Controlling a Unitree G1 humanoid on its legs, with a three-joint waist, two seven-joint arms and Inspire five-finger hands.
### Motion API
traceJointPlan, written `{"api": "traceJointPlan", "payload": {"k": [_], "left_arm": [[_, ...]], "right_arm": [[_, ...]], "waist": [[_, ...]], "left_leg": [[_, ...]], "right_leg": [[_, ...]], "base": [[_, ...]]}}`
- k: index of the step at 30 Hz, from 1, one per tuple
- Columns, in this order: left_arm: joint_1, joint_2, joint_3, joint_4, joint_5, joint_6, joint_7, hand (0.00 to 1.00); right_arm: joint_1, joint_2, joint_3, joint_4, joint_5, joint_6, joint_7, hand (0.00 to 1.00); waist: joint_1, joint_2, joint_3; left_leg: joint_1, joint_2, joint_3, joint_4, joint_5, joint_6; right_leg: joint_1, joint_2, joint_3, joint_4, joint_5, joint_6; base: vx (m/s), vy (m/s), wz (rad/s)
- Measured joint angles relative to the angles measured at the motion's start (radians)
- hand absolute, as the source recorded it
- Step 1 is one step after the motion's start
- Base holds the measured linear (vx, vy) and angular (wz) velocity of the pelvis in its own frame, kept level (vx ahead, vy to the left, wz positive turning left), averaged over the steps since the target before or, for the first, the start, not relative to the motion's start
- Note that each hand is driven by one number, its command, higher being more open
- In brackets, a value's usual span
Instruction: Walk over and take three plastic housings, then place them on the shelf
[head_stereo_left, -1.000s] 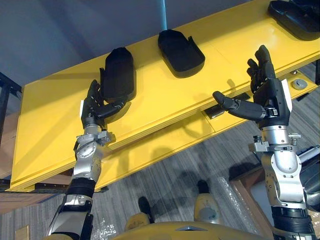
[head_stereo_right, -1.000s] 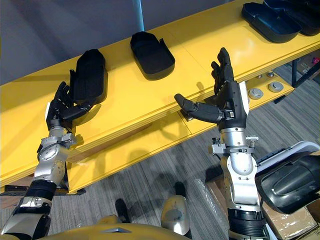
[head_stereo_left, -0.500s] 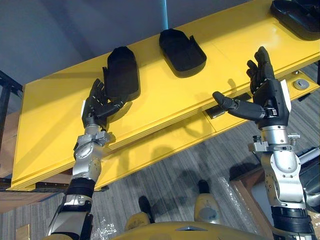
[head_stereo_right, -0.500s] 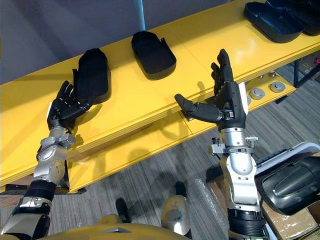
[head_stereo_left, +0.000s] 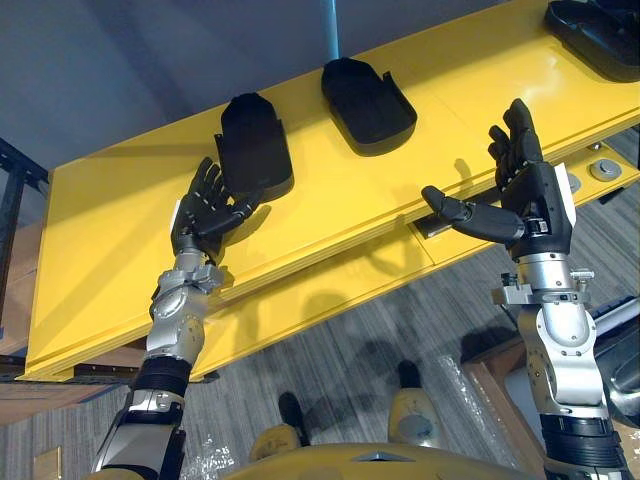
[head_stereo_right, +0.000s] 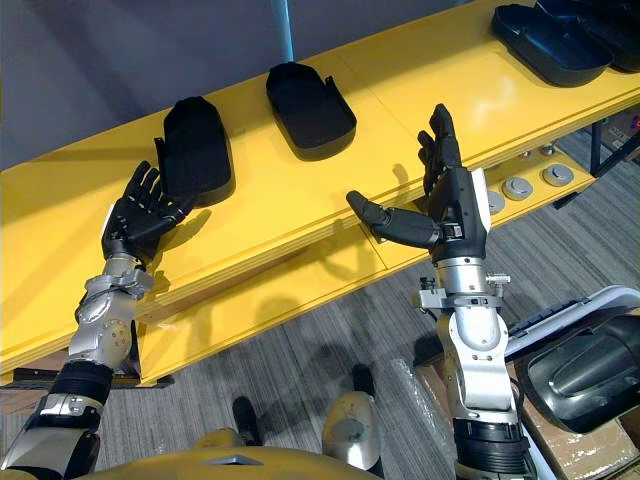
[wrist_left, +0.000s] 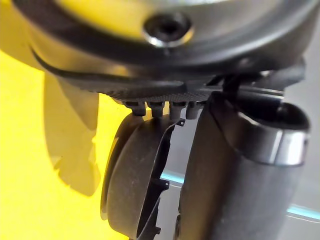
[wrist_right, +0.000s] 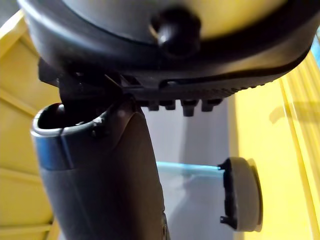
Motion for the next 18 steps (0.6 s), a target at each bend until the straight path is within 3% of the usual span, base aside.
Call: {"api": "traceJointPlan", "payload": {"k": [18], "left_arm": [[0.005, 0.016, -0.004, 0.0, -0.059, -0.009, -0.042, 1.0]], "right_arm": [[0.005, 0.0, 0.0, 0.024, 0.0, 0.004, 0.0, 1.0]], "waist": [[-0.001, -0.015, 0.01]], "left_leg": [[0.002, 0.0, 0.0, 0.0, -0.001, 0.0]], "right_leg": [[0.005, -0.001, 0.0, -0.003, 0.001, 0.001]], "base": [[0.0, 0.0, 0.0]]}}
